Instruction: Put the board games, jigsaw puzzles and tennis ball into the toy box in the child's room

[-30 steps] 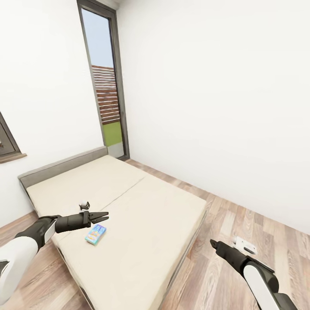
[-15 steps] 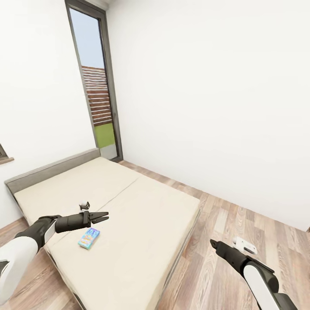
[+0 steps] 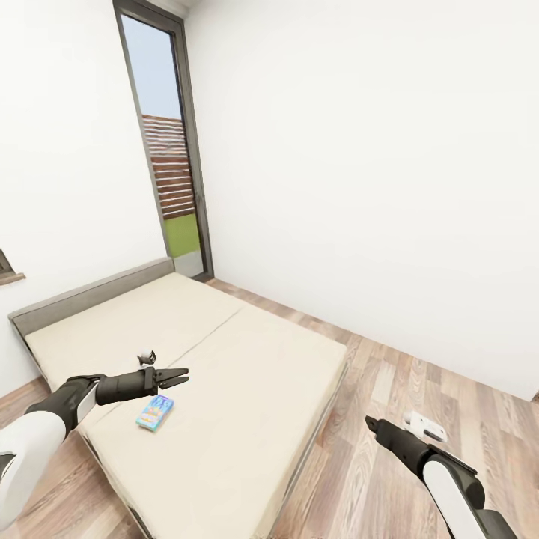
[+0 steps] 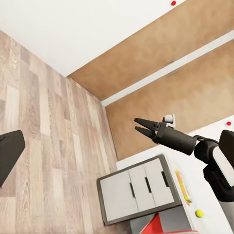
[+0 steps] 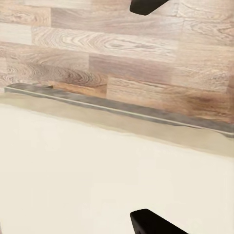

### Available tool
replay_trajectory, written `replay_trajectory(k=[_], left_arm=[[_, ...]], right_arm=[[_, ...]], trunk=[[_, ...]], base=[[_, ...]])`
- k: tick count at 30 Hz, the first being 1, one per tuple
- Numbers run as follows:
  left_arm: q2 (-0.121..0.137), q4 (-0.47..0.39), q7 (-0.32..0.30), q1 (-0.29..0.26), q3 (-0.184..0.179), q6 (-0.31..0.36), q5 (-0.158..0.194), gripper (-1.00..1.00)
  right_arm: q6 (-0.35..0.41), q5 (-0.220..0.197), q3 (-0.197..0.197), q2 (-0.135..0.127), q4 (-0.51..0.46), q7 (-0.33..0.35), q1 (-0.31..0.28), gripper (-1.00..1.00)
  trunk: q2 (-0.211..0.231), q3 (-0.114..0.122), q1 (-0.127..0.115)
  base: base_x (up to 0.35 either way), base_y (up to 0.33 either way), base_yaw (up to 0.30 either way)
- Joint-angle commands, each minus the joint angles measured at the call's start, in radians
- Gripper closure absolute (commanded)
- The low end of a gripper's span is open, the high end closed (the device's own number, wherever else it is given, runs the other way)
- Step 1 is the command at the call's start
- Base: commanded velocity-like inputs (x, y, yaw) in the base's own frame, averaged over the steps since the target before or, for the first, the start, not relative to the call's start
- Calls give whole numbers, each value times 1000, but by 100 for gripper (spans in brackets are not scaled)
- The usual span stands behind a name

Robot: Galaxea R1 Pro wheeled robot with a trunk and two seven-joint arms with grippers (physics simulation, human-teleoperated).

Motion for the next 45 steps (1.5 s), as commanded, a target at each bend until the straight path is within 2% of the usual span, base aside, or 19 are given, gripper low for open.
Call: replay_trajectory(k=[1, 16, 28, 45], left_arm=[[0, 0, -4, -1, 2, 11, -3, -100], [1, 0, -5, -1, 2, 11, -3, -100], [1, 1, -5, -1, 2, 11, -3, -100], [1, 1, -5, -1, 2, 11, -3, -100]], right_arm=[[1, -10, 2, -1, -1, -10, -1, -100], [1, -11, 2, -1, -1, -11, -1, -100], [1, -11, 2, -1, -1, -10, -1, -100], [-4, -10, 2, -1, 8, -10, -1, -100]], trunk=[[-2, -2, 0], [-2, 3, 0], [-2, 9, 0], [-2, 10, 0]], base=[[-102, 0, -25], [-22, 3, -87], [0, 132, -115], [0, 8, -12]])
